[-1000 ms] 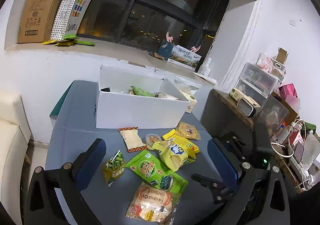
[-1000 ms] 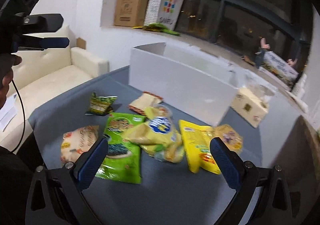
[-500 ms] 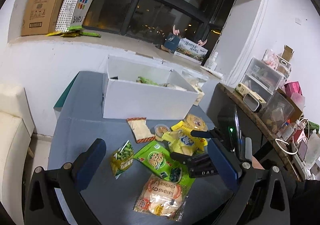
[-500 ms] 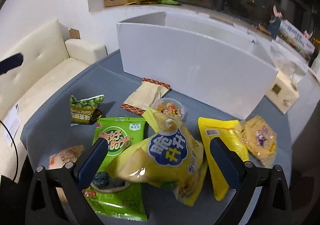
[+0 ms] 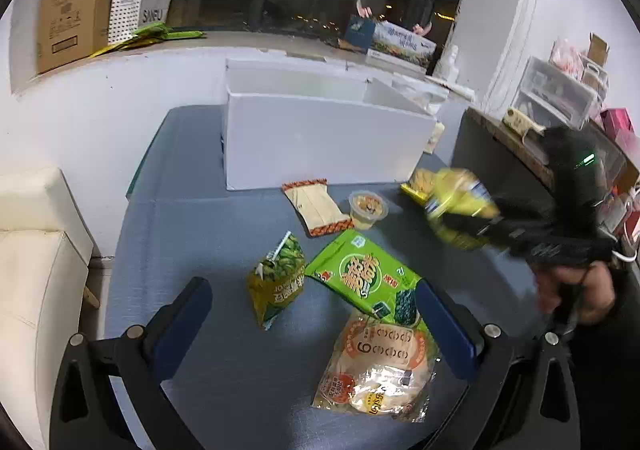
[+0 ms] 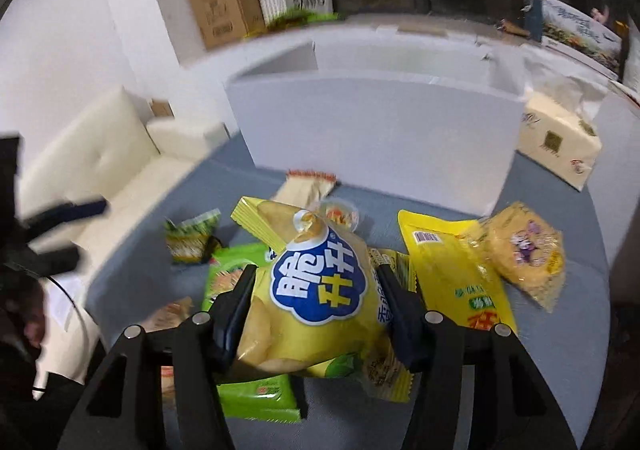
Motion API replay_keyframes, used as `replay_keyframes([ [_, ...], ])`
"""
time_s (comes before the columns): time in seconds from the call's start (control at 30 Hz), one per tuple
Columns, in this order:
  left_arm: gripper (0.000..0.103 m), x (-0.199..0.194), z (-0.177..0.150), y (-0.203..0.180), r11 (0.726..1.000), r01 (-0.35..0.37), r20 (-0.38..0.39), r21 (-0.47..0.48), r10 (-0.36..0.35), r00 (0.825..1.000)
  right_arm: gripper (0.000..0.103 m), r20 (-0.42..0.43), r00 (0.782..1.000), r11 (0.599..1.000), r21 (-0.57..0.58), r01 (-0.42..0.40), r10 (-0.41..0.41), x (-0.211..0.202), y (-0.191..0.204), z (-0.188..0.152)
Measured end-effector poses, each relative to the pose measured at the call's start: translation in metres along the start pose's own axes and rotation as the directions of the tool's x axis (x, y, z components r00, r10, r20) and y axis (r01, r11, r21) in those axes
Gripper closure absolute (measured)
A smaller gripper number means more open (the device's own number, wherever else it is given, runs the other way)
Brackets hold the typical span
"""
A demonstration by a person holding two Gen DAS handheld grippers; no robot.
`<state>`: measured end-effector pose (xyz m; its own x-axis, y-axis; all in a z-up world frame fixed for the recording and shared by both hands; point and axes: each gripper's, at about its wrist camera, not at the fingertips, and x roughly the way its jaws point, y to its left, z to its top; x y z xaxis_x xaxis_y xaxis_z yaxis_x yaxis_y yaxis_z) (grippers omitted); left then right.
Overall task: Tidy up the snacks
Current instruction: 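Grasp the yellow chip bag with the right tool while the left grasps the green pea bag, then carry both bags over the box and release them inside with both tools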
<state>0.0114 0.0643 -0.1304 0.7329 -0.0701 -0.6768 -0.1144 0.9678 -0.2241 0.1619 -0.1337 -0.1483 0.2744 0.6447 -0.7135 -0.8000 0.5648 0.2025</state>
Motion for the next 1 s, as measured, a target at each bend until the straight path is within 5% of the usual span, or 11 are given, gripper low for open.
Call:
replay_keyframes([
  [0.43,0.002,0.070,0.007,0.036,0.998,0.060,-0.141,0.031,-0.055,0.988,0.041,0.263,0.963,0.993,0.091,-0.080,0.053,-0.111,-0.005,-0.012],
  [0.5,0.020,0.078,0.006,0.041,0.998,0.053,-0.163,0.039,-0.046,0.986,0.041,0.282,0.958,0.992,0.101,-0.081,0.050,-0.119,-0.005,-0.014],
  [0.57,0.060,0.088,0.002,0.041,0.997,0.050,-0.208,0.061,-0.036,0.978,0.041,0.290,0.956,0.990,0.113,-0.083,0.047,-0.121,-0.007,-0.017],
  [0.73,0.069,0.077,-0.002,0.038,0.996,0.073,-0.159,0.052,-0.064,0.985,0.041,0.280,0.959,0.988,0.130,-0.076,0.037,-0.120,-0.012,-0.025],
  [1.0,0.074,0.014,0.022,0.031,0.989,0.145,0.078,-0.025,-0.143,0.987,0.041,0.269,0.962,0.988,0.133,-0.078,0.039,-0.114,-0.011,-0.030],
])
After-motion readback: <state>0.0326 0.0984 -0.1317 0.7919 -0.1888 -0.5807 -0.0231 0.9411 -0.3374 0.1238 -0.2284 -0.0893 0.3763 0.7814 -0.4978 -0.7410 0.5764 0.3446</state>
